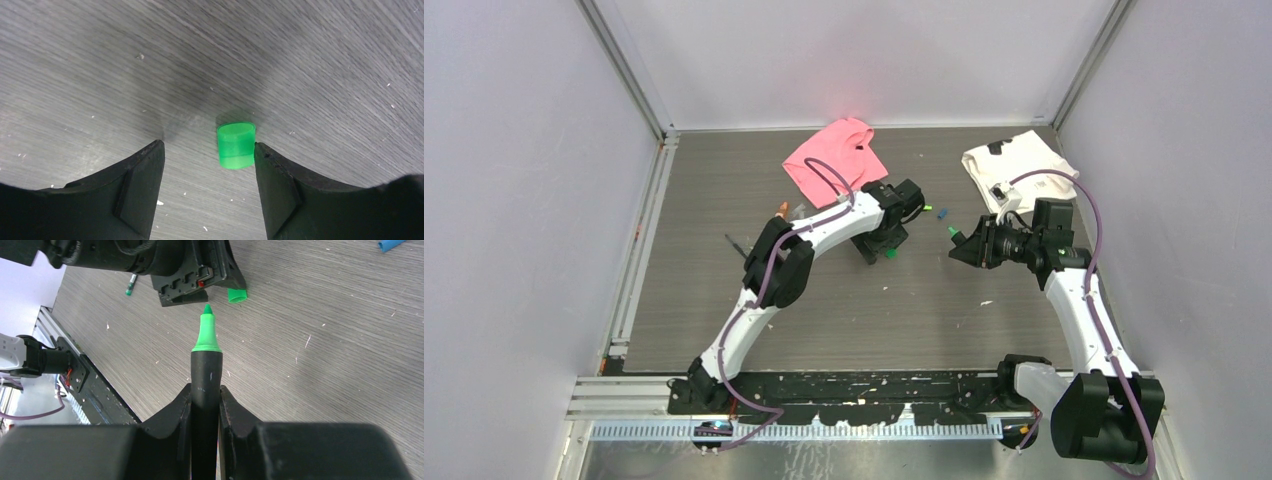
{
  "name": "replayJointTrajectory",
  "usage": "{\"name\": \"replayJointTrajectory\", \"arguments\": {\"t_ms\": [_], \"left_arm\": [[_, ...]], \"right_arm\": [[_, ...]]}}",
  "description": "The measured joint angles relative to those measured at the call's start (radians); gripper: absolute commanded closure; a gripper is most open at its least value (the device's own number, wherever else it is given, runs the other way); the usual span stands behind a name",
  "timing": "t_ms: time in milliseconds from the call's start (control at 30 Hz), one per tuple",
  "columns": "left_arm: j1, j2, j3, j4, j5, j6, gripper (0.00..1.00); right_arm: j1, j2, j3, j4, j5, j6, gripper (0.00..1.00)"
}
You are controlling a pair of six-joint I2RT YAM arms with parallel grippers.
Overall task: Insert the pens into the pen caps
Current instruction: Insert the pen cap onto the pen.
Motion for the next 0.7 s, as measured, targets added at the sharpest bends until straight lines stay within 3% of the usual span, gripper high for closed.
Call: {"name": "replayJointTrajectory", "arguments": {"t_ms": [300, 533, 700], "left_arm": [[0.000, 0.053, 0.087, -0.025, 0.003, 0.001, 0.41], [0.002, 0.064, 0.104, -0.065, 0.017, -0.009, 0.53], [0.002, 0.066, 0.103, -0.078, 0.035, -0.026, 0.53]], "right_arm": [[0.000, 0.005, 0.000, 0.001, -0.019, -0.001, 0.99], [0.000, 0.013, 0.000, 0.000, -0.023, -0.006, 0.99], [0.000, 0.014, 0.000, 0.000, -0.024, -0.012, 0.99]]}}
